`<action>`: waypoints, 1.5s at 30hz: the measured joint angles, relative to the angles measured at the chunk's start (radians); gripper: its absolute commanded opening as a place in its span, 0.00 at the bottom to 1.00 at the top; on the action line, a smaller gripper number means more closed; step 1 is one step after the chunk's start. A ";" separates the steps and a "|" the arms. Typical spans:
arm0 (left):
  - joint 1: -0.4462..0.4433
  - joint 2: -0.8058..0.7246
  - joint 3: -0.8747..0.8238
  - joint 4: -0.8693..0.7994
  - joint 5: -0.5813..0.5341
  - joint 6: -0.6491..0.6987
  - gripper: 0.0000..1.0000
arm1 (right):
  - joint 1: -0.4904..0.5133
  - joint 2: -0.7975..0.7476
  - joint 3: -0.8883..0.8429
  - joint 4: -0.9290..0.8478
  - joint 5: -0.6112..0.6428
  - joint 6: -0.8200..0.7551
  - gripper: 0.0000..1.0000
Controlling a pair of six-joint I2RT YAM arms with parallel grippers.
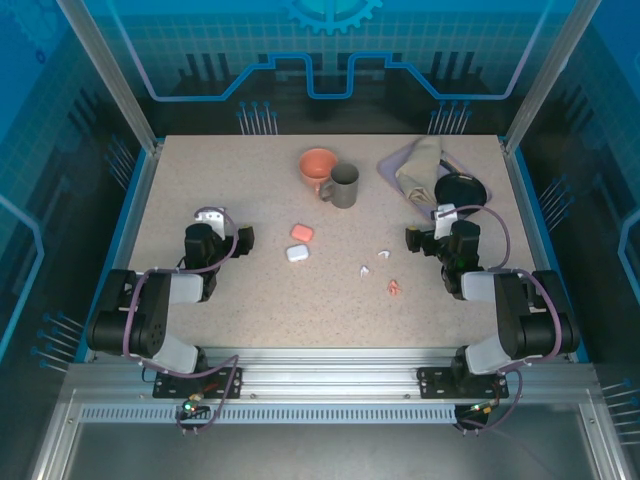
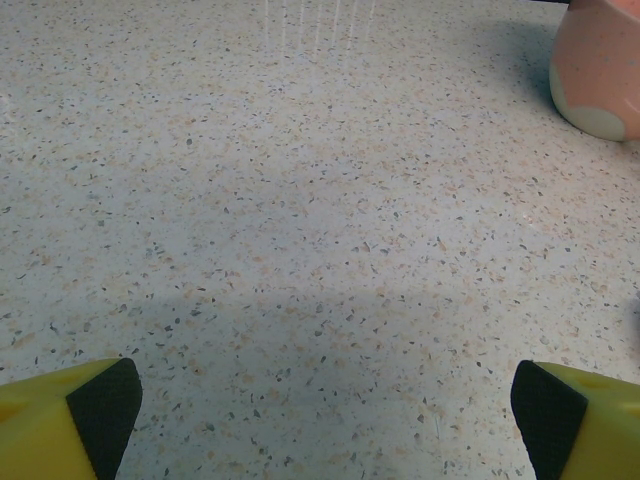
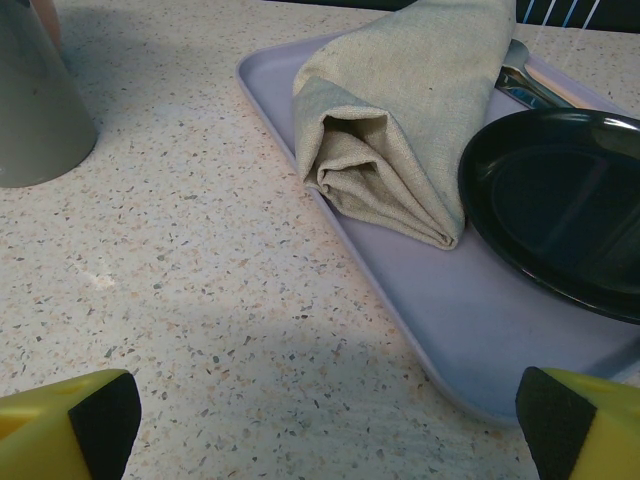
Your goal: Insert the wireless bluetooth earbuds into the charging case
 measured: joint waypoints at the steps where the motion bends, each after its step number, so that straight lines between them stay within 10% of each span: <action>1: 0.000 0.000 0.000 0.000 0.000 0.000 0.99 | 0.000 0.000 0.000 0.000 0.000 0.000 1.00; 8: 0.000 -0.004 0.021 -0.037 -0.004 0.000 0.99 | 0.000 0.000 0.008 -0.016 0.002 0.000 1.00; 28: 0.000 -0.347 0.462 -0.981 0.071 -0.311 0.99 | 0.158 -0.340 0.343 -0.629 -0.099 -0.068 1.00; 45: 0.000 -0.723 0.386 -1.293 0.070 -0.428 0.99 | 0.474 0.103 0.772 -1.019 -0.369 -0.655 0.85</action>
